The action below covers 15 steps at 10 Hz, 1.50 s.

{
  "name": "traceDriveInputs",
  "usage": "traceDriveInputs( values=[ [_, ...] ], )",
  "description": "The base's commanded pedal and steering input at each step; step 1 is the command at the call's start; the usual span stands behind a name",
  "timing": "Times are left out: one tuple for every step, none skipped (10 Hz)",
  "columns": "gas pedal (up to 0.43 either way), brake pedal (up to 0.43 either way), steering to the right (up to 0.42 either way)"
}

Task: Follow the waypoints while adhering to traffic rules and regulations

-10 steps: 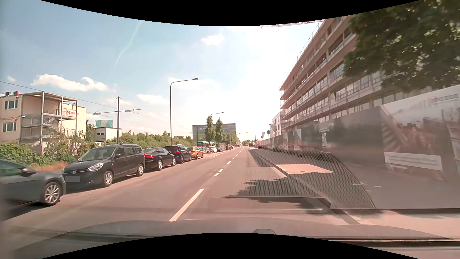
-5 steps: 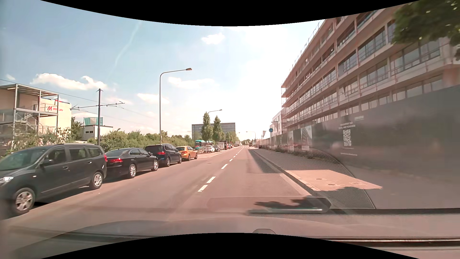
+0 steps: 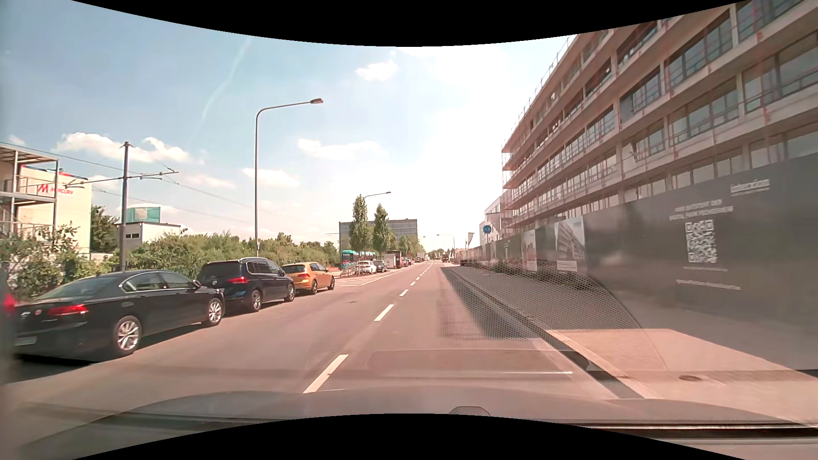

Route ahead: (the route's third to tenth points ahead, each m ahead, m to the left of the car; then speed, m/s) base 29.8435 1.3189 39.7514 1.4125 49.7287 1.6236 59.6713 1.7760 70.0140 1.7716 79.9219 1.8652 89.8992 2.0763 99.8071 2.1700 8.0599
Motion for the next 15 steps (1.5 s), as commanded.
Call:
traceDriveInputs(
  values=[
    [0.287,0.000,0.003],
    [0.287,0.000,0.003],
    [0.287,0.000,0.003],
    [0.287,0.000,0.002],
    [0.287,0.000,0.002],
    [0.287,0.000,0.002],
    [0.287,0.000,0.001],
    [0.287,0.000,0.001],
    [0.268,0.000,0.001],
    [0.248,0.000,0.001],
    [0.248,0.000,0.000],
    [0.240,0.000,0.000],
    [0.240,0.000,0.000],
    [0.240,0.000,0.000],
    [0.240,0.000,0.000]
  ],
)
